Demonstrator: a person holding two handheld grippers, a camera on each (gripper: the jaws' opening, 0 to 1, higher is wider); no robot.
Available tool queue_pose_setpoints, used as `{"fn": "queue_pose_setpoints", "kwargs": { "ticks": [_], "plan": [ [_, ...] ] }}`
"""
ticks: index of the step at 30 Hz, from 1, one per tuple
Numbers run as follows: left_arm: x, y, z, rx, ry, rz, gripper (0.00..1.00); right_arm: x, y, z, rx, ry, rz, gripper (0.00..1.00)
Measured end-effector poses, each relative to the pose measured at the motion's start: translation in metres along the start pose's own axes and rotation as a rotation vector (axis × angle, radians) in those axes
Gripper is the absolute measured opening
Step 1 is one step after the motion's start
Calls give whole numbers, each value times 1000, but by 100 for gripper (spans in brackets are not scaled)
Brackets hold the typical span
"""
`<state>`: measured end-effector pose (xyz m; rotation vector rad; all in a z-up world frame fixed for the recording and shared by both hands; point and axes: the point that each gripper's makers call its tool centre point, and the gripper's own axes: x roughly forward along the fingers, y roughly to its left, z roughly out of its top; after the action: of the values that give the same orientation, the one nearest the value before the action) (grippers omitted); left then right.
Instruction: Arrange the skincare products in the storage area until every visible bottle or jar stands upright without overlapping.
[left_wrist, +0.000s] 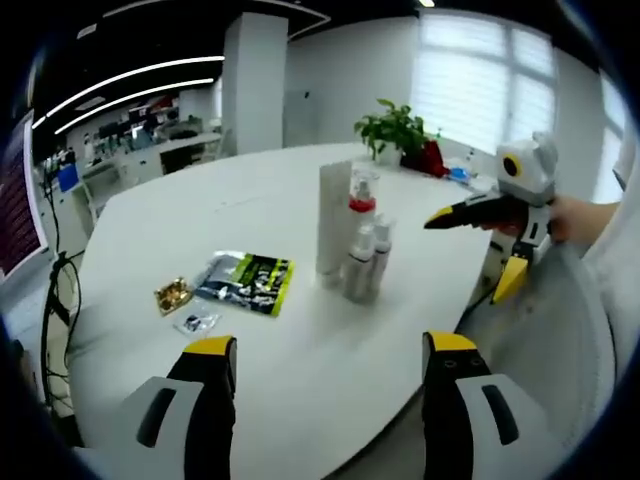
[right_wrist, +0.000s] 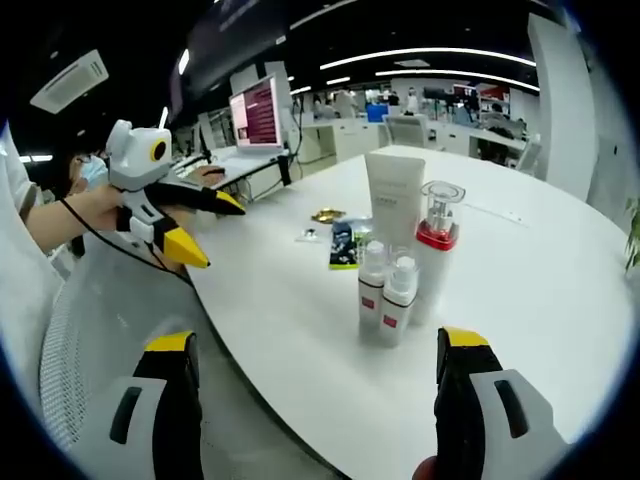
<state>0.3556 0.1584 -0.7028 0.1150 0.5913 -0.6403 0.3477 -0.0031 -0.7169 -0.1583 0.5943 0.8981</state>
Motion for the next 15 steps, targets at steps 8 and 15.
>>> {"fn": "queue_pose_setpoints", "kwargs": {
  "ticks": [8,15],
  "plan": [
    [-5,1,-2,-16,-27,11,81,2,-5,-5,-11,13,-22,98],
    [-8,5,-3,-35,-45,37,89,3,-4,-6,-27,21,-27,98]
  ]
}}
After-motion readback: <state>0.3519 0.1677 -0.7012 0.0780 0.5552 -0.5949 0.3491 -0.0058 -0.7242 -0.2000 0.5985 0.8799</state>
